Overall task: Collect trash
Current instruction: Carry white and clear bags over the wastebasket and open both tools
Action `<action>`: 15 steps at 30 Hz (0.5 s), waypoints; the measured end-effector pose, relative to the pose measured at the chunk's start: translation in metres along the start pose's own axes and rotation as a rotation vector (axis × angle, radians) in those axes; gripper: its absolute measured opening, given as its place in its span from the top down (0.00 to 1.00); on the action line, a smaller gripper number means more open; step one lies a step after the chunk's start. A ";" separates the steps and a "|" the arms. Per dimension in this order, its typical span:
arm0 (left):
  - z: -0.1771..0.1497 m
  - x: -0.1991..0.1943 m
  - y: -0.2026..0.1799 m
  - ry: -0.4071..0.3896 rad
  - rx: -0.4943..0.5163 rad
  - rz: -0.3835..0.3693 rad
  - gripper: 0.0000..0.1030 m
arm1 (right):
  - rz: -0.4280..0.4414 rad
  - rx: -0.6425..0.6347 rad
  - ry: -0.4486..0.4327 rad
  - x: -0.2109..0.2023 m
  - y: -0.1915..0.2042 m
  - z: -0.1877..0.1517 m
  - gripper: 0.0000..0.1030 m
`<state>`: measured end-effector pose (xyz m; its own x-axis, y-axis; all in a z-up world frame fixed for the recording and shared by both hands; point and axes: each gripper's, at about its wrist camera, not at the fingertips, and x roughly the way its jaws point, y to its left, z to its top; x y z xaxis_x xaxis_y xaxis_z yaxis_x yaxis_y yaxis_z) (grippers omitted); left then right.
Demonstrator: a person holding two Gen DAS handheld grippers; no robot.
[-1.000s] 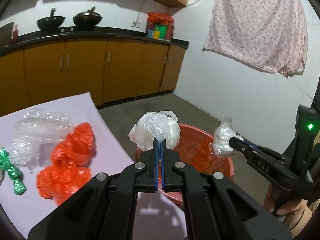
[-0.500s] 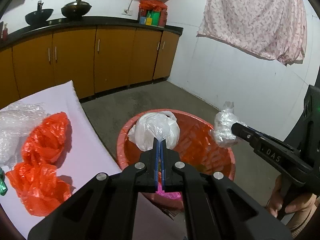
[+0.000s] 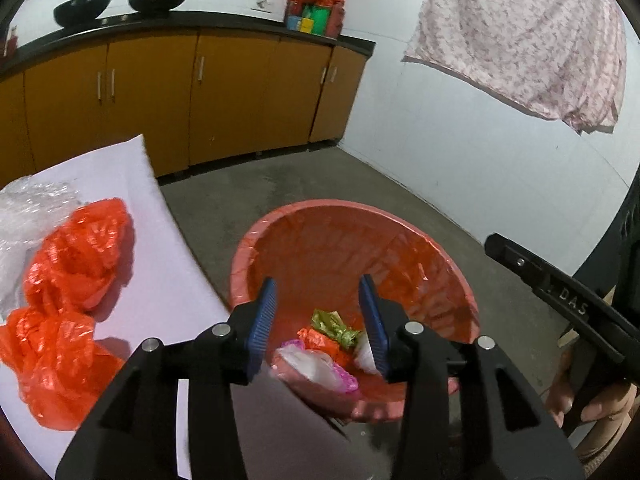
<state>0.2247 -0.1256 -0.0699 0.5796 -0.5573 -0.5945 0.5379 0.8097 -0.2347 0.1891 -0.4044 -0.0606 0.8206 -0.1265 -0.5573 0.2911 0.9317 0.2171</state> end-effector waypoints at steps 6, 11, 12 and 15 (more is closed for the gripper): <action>-0.001 -0.021 0.019 -0.037 -0.049 0.045 0.55 | 0.017 -0.014 -0.006 -0.006 0.011 -0.002 0.66; -0.007 -0.043 0.038 -0.070 -0.087 0.104 0.49 | 0.054 -0.039 -0.009 -0.010 0.028 -0.001 0.51; -0.009 -0.049 0.044 -0.077 -0.098 0.120 0.48 | 0.059 -0.054 -0.013 -0.011 0.035 -0.002 0.49; -0.012 -0.067 0.058 -0.105 -0.121 0.170 0.43 | 0.065 -0.101 -0.024 -0.014 0.056 -0.004 0.38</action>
<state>0.2101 -0.0391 -0.0531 0.7194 -0.4221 -0.5517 0.3535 0.9061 -0.2324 0.1918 -0.3490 -0.0441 0.8479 -0.0720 -0.5253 0.1871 0.9676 0.1694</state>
